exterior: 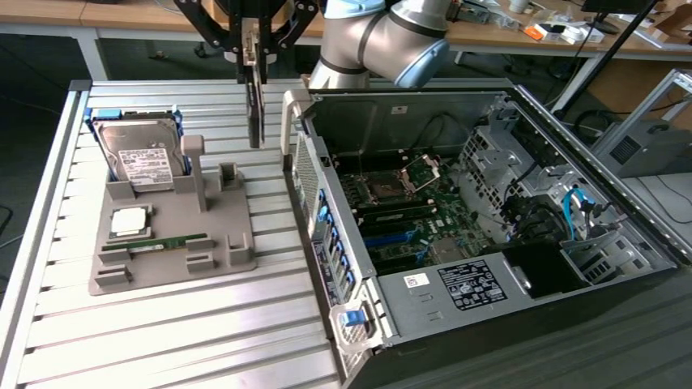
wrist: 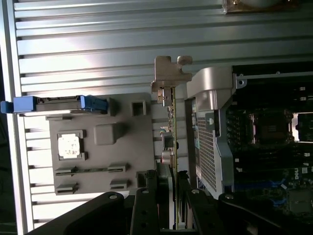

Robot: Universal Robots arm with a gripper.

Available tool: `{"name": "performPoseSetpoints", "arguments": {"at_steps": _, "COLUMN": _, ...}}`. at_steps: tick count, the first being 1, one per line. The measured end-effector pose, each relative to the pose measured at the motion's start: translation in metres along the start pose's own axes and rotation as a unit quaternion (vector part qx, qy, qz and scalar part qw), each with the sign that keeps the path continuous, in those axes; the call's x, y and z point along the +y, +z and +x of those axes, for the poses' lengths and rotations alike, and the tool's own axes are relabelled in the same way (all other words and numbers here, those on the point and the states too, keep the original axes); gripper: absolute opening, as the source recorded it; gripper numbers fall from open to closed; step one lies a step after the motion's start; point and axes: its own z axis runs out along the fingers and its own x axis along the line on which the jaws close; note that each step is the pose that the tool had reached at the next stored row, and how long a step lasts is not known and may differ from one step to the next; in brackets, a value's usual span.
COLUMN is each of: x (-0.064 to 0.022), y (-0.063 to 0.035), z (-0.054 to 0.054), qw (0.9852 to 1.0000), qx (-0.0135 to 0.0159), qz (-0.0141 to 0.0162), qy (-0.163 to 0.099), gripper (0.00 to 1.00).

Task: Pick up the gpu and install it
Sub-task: 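Pick up the gpu and move the gpu toward the slot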

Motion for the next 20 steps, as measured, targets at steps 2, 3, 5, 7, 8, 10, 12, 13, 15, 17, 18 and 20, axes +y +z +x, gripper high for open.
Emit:
{"name": "performPoseSetpoints", "arguments": {"at_steps": 2, "x": 0.0001, "y": 0.0, "z": -0.001, "qw": 1.0, "qx": 0.0, "qz": 0.0, "qy": 0.0, "gripper": 0.27}}
{"name": "performPoseSetpoints", "arguments": {"at_steps": 3, "x": 0.0001, "y": 0.0, "z": -0.002, "qw": 1.0, "qx": 0.0, "qz": 0.0, "qy": 0.0, "gripper": 0.27}}
{"name": "performPoseSetpoints", "arguments": {"at_steps": 5, "x": 0.0002, "y": 0.0001, "z": -0.003, "qw": 1.0, "qx": 0.0, "qz": 0.0, "qy": 0.0, "gripper": 0.27}}
{"name": "performPoseSetpoints", "arguments": {"at_steps": 7, "x": 0.0004, "y": 0.0001, "z": -0.005, "qw": 1.0, "qx": 0.0, "qz": 0.0, "qy": 0.0, "gripper": 0.27}}
{"name": "performPoseSetpoints", "arguments": {"at_steps": 8, "x": 0.0004, "y": 0.0001, "z": -0.006, "qw": 1.0, "qx": 0.0001, "qz": 0.0001, "qy": 0.0, "gripper": 0.27}}
{"name": "performPoseSetpoints", "arguments": {"at_steps": 10, "x": 0.0005, "y": 0.0002, "z": -0.007, "qw": 1.0, "qx": 0.0, "qz": 0.0, "qy": 0.0, "gripper": 0.27}}
{"name": "performPoseSetpoints", "arguments": {"at_steps": 12, "x": 0.0006, "y": 0.0002, "z": -0.008, "qw": 1.0, "qx": 0.0, "qz": 0.0, "qy": 0.0, "gripper": 0.27}}
{"name": "performPoseSetpoints", "arguments": {"at_steps": 13, "x": 0.0007, "y": 0.0002, "z": -0.009, "qw": 1.0, "qx": 0.0, "qz": 0.0, "qy": 0.0, "gripper": 0.27}}
{"name": "performPoseSetpoints", "arguments": {"at_steps": 15, "x": 0.0008, "y": 0.0003, "z": -0.01, "qw": 1.0, "qx": 0.0, "qz": 0.0, "qy": 0.0, "gripper": 0.27}}
{"name": "performPoseSetpoints", "arguments": {"at_steps": 17, "x": 0.0009, "y": 0.0003, "z": -0.012, "qw": 1.0, "qx": 0.0, "qz": 0.0, "qy": 0.0, "gripper": 0.27}}
{"name": "performPoseSetpoints", "arguments": {"at_steps": 18, "x": 0.0009, "y": 0.0003, "z": -0.012, "qw": 1.0, "qx": 0.0, "qz": 0.0, "qy": 0.0, "gripper": 0.27}}
{"name": "performPoseSetpoints", "arguments": {"at_steps": 20, "x": 0.001, "y": 0.0004, "z": -0.013, "qw": 1.0, "qx": 0.0, "qz": 0.0, "qy": 0.0, "gripper": 0.27}}
